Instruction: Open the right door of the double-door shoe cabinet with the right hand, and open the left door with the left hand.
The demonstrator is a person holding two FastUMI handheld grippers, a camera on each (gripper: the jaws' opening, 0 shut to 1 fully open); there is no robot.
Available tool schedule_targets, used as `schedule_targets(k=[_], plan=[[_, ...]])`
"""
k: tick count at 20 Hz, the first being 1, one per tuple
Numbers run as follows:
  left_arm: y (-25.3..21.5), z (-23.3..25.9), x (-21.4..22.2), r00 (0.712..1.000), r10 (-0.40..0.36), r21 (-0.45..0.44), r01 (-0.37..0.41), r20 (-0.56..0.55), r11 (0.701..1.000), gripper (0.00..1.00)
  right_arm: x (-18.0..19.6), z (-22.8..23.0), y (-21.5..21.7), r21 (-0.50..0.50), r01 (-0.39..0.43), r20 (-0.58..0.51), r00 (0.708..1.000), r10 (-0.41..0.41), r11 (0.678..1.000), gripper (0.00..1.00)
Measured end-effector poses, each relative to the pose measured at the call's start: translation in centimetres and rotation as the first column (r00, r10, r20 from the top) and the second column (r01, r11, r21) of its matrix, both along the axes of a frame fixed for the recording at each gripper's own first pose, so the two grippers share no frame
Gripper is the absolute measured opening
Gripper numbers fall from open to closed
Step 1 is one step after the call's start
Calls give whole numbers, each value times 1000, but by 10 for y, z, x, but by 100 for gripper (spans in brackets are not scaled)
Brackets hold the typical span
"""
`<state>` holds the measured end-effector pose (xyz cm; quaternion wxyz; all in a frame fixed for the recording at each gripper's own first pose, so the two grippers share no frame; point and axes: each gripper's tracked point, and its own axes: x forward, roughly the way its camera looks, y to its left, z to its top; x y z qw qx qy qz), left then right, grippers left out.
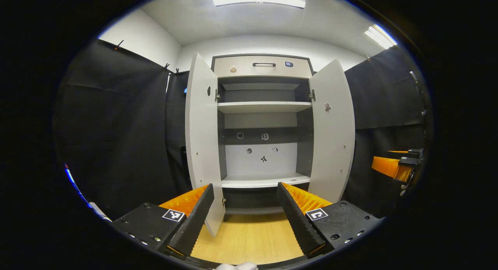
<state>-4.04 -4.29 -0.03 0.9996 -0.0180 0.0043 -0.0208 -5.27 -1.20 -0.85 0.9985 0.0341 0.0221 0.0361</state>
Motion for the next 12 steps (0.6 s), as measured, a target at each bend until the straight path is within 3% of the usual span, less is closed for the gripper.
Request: schedule_targets(k=[12], plan=[[3, -3, 10, 1000, -4, -3, 4, -9, 1000, 97, 10, -1, 9, -4, -1, -2, 1000, 1, 1000, 99]])
